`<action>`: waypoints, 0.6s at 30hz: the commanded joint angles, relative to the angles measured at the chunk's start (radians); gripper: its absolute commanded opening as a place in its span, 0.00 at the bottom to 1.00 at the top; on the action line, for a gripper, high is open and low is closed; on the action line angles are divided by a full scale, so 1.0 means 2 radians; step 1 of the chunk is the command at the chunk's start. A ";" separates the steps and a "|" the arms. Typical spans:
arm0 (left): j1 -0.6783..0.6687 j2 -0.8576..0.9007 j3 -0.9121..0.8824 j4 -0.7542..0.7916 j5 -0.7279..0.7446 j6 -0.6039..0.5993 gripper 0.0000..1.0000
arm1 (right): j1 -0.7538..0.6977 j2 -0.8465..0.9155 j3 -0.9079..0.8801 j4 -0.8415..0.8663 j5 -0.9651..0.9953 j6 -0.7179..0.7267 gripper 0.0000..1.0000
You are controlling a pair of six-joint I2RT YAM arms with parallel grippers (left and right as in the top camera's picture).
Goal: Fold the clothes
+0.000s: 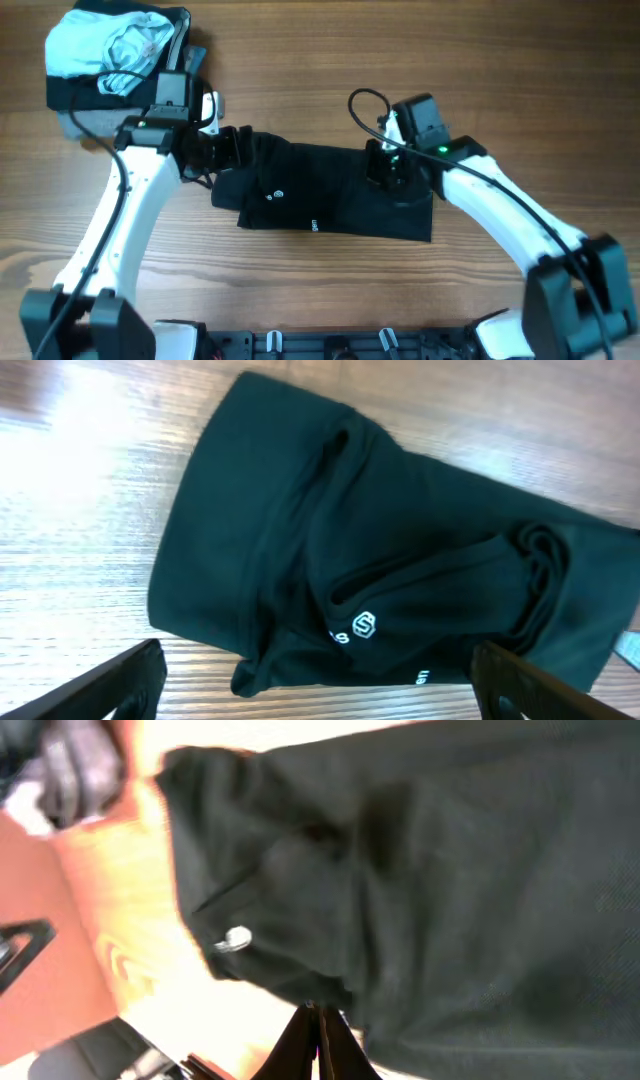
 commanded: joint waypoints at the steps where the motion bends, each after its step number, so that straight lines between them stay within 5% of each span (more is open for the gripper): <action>1: 0.010 0.043 -0.001 0.004 0.012 0.001 1.00 | 0.003 0.079 -0.007 0.010 -0.027 0.080 0.04; 12: 0.062 0.212 -0.001 0.057 0.106 0.147 1.00 | -0.005 0.139 -0.007 0.046 -0.056 0.093 0.04; 18: 0.047 0.277 -0.001 0.048 0.240 0.261 1.00 | -0.005 0.139 -0.007 0.049 -0.056 0.093 0.04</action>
